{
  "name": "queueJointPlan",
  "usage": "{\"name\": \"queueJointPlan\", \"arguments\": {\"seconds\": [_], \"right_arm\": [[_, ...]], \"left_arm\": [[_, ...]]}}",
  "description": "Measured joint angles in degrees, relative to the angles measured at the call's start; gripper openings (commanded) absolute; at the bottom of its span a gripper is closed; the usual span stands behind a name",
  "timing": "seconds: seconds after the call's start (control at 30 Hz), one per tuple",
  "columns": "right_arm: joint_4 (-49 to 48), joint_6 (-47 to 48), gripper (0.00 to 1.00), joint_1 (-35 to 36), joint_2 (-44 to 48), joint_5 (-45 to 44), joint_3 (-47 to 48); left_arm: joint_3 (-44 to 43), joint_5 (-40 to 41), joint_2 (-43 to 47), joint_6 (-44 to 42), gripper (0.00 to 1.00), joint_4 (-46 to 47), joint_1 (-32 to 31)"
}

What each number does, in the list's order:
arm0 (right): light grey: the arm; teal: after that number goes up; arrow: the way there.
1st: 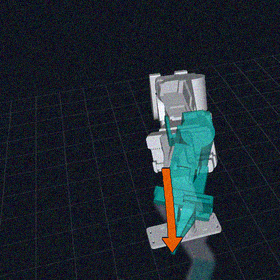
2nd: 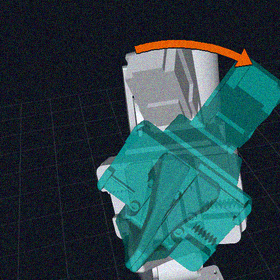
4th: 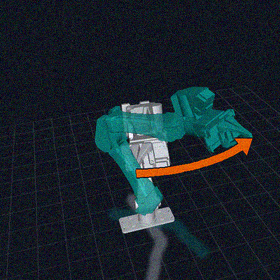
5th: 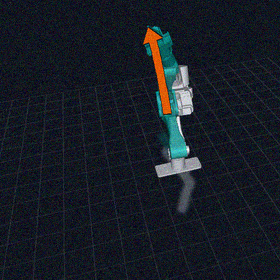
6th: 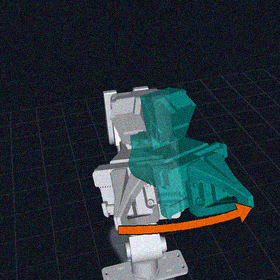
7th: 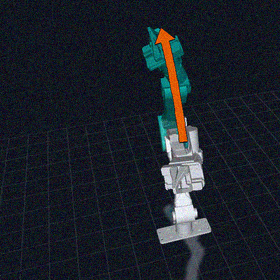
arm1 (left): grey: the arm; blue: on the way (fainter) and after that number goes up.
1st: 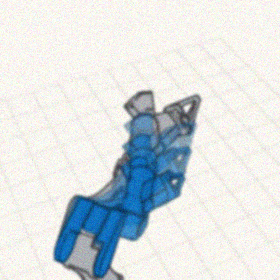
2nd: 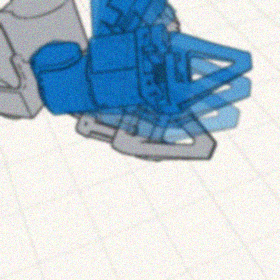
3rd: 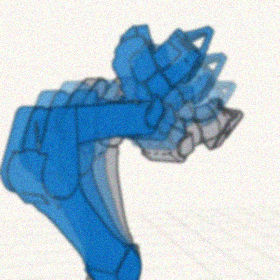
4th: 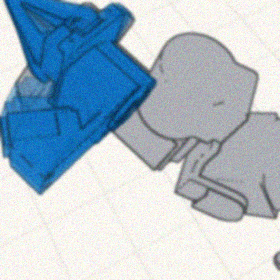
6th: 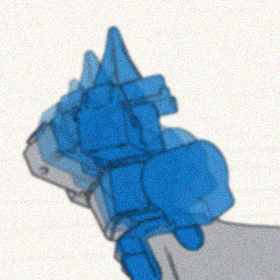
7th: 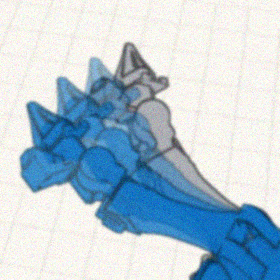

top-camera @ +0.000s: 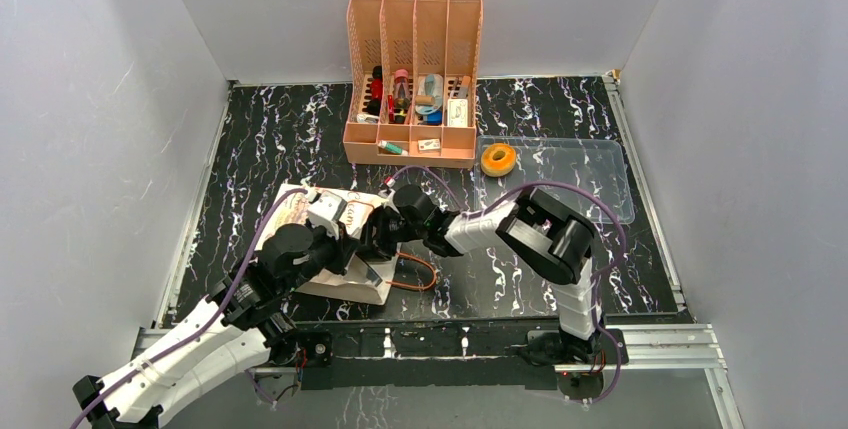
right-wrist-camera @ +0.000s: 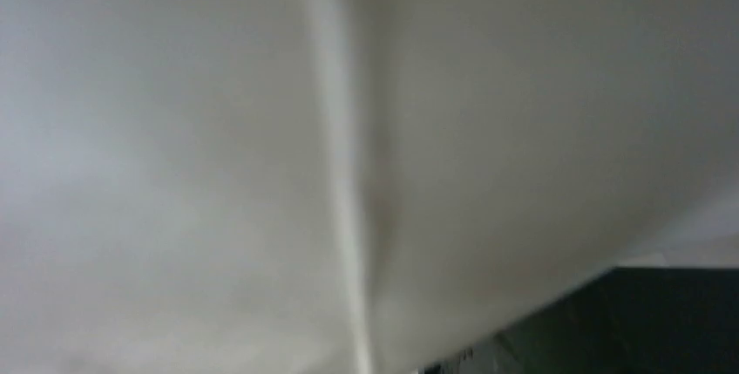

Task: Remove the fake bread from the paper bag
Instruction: Take out the fake bread from the paper bag.

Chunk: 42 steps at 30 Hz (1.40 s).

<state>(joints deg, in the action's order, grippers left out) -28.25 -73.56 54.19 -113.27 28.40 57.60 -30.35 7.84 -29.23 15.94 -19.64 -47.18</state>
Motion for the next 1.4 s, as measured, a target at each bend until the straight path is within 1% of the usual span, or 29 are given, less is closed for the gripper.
{"name": "queueJointPlan", "arguments": {"seconds": [0.07,0.2,0.37,0.4,0.6,0.8,1.17,1.4], "right_arm": [[0.37,0.11,0.36,-0.2,-0.72,0.57,0.94],[-0.28,-0.28,0.14,-0.63,-1.66,1.88,1.66],[-4.07,-2.01,0.01,-0.72,-1.75,2.86,1.42],[-5.03,-2.12,0.0,-0.74,-1.75,2.82,1.07],[-8.94,-2.64,0.0,-0.79,0.35,1.4,-3.56],[-9.33,-2.51,0.0,-1.51,5.2,-0.61,-8.83],[-9.18,-0.92,0.0,-2.38,11.78,-2.27,-16.5],[-5.9,1.03,0.0,-2.51,17.4,-3.28,-19.65]], "left_arm": [[0.0,0.17,-0.17,-0.09,0.0,-0.09,0.13],[0.0,0.55,-0.55,-0.15,0.0,-0.09,0.2],[0.0,2.32,-0.11,-0.02,0.0,0.24,0.2],[0.0,2.78,0.22,0.15,0.0,0.26,0.2],[0.0,4.96,2.82,2.16,0.0,-0.83,0.0],[0.0,8.46,3.96,3.98,0.0,-1.36,-0.31],[-1.27,14.56,-0.39,5.18,0.0,-1.25,-0.61],[-1.92,20.06,-1.62,7.13,0.0,-0.52,-0.66]]}}
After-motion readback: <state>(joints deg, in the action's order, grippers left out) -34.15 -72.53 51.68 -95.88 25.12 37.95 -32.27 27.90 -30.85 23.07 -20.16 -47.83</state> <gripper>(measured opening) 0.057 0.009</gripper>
